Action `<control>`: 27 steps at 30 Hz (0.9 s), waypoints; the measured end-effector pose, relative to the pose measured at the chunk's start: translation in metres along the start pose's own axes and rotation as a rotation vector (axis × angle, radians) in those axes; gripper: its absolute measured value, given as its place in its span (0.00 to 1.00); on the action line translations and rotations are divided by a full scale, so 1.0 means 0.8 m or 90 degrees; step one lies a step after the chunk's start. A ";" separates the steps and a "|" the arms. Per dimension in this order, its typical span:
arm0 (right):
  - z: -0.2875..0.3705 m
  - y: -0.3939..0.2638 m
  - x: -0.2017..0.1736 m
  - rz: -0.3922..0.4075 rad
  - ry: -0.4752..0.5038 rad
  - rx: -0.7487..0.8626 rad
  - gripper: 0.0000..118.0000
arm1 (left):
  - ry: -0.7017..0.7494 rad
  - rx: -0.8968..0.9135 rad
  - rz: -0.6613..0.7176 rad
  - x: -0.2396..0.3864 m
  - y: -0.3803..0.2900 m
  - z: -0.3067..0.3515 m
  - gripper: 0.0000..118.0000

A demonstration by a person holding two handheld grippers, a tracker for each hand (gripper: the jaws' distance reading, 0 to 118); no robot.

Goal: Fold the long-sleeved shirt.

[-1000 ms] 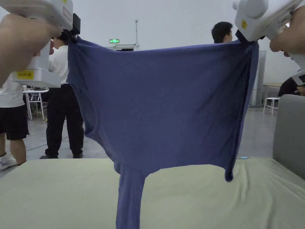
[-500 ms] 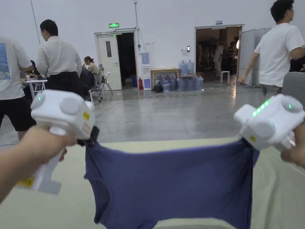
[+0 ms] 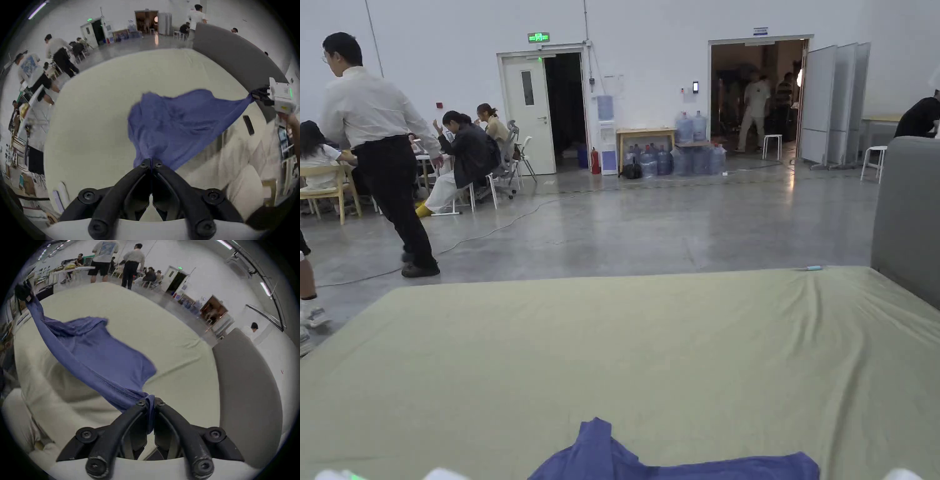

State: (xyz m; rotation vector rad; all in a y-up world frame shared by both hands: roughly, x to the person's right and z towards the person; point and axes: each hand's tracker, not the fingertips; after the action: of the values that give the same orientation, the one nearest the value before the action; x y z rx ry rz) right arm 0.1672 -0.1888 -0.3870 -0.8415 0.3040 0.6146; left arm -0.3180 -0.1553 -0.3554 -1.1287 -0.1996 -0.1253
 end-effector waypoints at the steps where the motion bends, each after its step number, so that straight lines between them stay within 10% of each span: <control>1: 0.002 -0.014 -0.010 -0.005 0.007 -0.008 0.01 | -0.005 -0.010 -0.002 0.003 -0.016 -0.003 0.00; 27: -0.041 -0.182 -0.137 -0.102 0.096 -0.172 0.01 | -0.033 -0.139 0.062 0.022 -0.223 -0.141 0.00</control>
State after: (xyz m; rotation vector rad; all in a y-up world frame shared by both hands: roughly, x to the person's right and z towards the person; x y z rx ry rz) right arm 0.1704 -0.3299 -0.2678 -1.1638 0.2904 0.4492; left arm -0.3256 -0.3333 -0.2403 -1.3579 -0.1793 -0.0312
